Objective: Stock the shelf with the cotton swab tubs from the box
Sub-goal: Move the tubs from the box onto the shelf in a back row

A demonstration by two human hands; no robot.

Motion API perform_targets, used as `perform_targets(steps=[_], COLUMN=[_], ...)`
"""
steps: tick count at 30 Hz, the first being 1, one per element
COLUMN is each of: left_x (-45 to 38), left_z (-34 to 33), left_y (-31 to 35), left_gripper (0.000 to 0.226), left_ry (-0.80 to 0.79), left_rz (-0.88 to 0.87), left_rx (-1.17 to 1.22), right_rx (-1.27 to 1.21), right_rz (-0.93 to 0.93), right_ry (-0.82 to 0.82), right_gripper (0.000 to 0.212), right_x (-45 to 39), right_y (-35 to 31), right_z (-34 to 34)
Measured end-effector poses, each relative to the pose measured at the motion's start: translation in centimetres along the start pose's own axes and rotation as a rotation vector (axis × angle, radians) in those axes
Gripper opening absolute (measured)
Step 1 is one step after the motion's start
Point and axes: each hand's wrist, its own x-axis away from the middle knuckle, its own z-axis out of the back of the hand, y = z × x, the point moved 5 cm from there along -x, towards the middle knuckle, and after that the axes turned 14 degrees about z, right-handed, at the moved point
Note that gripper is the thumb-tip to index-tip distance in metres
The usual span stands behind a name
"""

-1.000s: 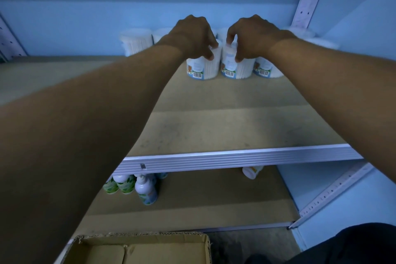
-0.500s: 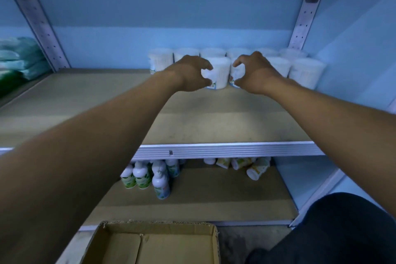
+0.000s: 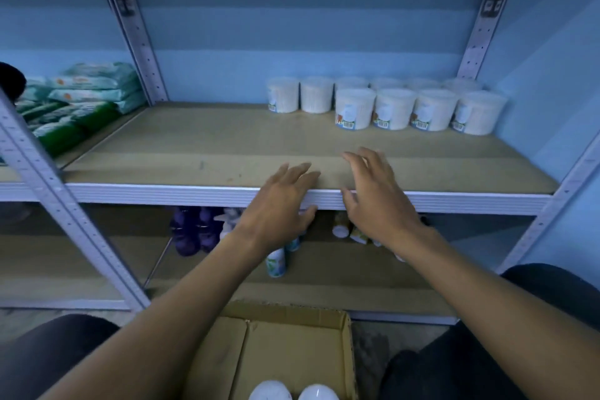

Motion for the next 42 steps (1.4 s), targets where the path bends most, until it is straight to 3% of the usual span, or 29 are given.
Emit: perform_targets(steps=[7,13,18,25,34,42], left_x=[8.6,12.9,15.6,18.8,22.5,25.0], left_z=[-3.9,-8.4,-12.0,-16.8,-23.9,-27.6], left_y=[-2.0,-5.3,-8.1,-9.6,-10.6,-10.5], left_gripper=[0.066,0.069,0.075,0.078,0.090,0.110], left_ry=[-0.038,-0.325,-0.532,-0.760,-0.977,-1.005], left_rz=[0.072,0.226,0.354,0.377,0.488,0.533], left_rx=[0.002,-0.005,-0.083,-0.188,-0.165,-0.124], right_rx=[0.011,-0.096,-0.185,-0.254,-0.230,-0.165], right_rz=[-0.025,-0.144,-0.259,-0.368,-0.378,-0.464], right_ry=[-0.085,-0.262,-0.534,-0.785,-0.930,-0.953], right_gripper=[0.068,0.075,0.073,0.079,0.080,0.092], right_x=[7.1,13.0,17.2,21.6,24.2,25.6], right_y=[-3.1,-3.5,-4.2,-5.0,-6.3,-7.2], right_z=[-4.4,-9.6,-14.5,-20.3,-25.5,-28.6])
